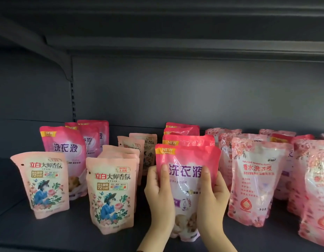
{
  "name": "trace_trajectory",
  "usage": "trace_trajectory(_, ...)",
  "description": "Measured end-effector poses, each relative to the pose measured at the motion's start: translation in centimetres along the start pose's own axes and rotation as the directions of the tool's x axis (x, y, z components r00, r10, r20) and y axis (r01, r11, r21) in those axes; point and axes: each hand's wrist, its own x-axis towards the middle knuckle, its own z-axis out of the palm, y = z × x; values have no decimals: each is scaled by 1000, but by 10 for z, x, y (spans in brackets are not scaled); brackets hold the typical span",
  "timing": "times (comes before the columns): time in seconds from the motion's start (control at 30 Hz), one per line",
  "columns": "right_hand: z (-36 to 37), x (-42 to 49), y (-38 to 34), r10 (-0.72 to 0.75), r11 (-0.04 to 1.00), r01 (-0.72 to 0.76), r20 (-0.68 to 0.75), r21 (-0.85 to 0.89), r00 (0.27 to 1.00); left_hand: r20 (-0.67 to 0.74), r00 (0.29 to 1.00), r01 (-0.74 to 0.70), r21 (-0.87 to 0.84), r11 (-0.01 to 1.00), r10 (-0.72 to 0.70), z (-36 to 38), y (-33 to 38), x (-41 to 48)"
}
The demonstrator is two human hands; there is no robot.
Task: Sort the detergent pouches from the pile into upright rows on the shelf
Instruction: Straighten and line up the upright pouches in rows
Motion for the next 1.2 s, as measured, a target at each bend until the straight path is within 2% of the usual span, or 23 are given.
trace_trajectory(0.13,0,-1,-2,4,1000,-3,33,-20,999,21,999,-47,26,999,46,-2,3,2)
trace_trajectory(0.3,-4,0,-1,-6,998,10,67,-68,998,57,981,-190,117,975,185,-1,9,6)
trace_trajectory(0.57,-3,1,-7,-10,995,21,103,-100,995,58,976,-217,197,956,210,4,10,11)
trace_trajectory(0.63,-7,2,-8,-39,989,54,115,-134,993,45,965,-261,251,932,259,1,12,11)
trace_trajectory(0.7,-14,5,-10,-64,984,82,117,-156,991,62,934,-350,350,869,352,0,18,12)
trace_trajectory(0.73,-18,6,-11,-77,983,96,119,-159,990,99,901,-424,413,806,423,0,22,13)
trace_trajectory(0.8,-28,12,-18,-113,975,134,126,-177,986,233,786,-599,519,610,573,5,35,16)
trace_trajectory(0.87,-39,23,-37,-184,943,229,196,-239,963,416,638,-743,555,375,648,15,55,22)
trace_trajectory(0.93,-54,51,-70,-282,855,400,351,-330,893,627,496,-852,485,198,600,35,81,35)
trace_trajectory(0.97,-63,70,-90,-297,785,487,458,-383,838,726,453,-887,427,178,517,47,93,43)
trace_trajectory(1.03,-80,115,-132,-216,598,619,641,-509,736,868,430,-889,359,284,249,76,111,59)
trace_trajectory(1.1,-94,158,-162,-3,345,685,729,-642,684,900,434,-823,414,388,-41,107,116,72)
trace_trajectory(1.17,-107,194,-172,291,33,725,700,-688,652,879,424,-807,475,350,-216,139,108,77)
trace_trajectory(1.2,-111,206,-173,421,-83,726,636,-683,647,862,422,-793,501,347,-282,152,102,76)
